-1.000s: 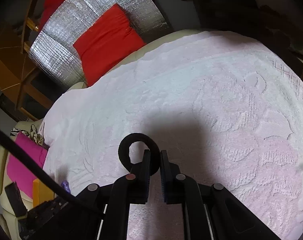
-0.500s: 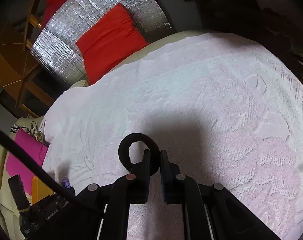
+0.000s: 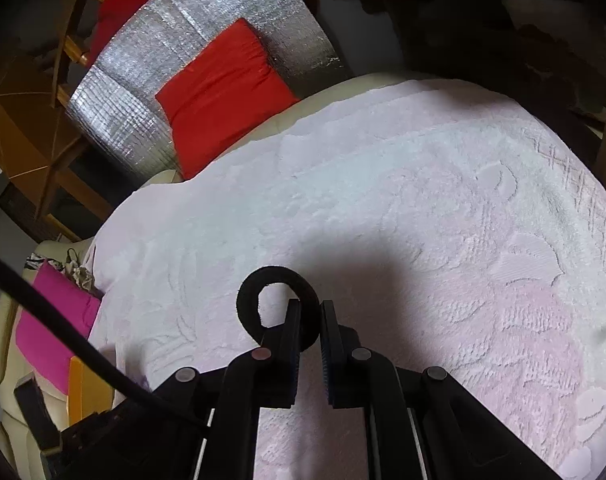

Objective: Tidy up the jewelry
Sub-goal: 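Lift the ring and purple bracelet and carry them over the orange box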

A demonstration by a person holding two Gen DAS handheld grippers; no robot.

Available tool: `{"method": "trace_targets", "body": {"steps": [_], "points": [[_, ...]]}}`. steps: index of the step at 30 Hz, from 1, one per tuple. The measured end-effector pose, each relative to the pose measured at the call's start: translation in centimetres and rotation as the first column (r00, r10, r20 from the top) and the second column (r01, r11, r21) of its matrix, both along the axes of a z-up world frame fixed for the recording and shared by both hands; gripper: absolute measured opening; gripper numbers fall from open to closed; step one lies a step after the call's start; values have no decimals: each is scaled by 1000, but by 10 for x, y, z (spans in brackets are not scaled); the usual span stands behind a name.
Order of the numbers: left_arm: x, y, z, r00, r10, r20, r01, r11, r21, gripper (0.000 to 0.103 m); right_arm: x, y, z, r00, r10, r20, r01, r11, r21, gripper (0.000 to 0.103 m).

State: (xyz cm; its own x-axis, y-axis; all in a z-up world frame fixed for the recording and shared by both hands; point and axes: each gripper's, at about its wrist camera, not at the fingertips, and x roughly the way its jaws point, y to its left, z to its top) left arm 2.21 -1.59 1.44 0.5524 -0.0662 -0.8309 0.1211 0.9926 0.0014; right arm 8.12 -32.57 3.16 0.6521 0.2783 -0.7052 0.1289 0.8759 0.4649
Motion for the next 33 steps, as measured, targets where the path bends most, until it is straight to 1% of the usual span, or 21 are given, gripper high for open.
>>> {"method": "trace_targets", "body": {"steps": [7, 11, 14, 24, 28, 33], "points": [[-40, -21, 2, 998, -37, 49, 34, 997, 67, 9, -14, 13, 5, 999, 50, -2, -50, 998, -36, 10], [-60, -26, 7, 996, -54, 76, 47, 995, 92, 10, -32, 23, 9, 996, 87, -10, -87, 994, -65, 10], [-76, -28, 12, 993, -65, 103, 54, 993, 107, 9, -49, 26, 12, 995, 99, -11, -99, 993, -63, 10], [-114, -26, 35, 984, -68, 167, 49, 992, 115, 10, -109, 43, 31, 989, 144, 38, -141, 988, -59, 10], [-124, -23, 43, 979, -70, 190, 48, 991, 123, 10, -121, 51, 32, 986, 158, 44, -157, 987, -39, 10], [-129, -19, 54, 974, -65, 219, 39, 992, 119, 10, -125, 65, 35, 980, 190, 55, -188, 982, -33, 10]]}}
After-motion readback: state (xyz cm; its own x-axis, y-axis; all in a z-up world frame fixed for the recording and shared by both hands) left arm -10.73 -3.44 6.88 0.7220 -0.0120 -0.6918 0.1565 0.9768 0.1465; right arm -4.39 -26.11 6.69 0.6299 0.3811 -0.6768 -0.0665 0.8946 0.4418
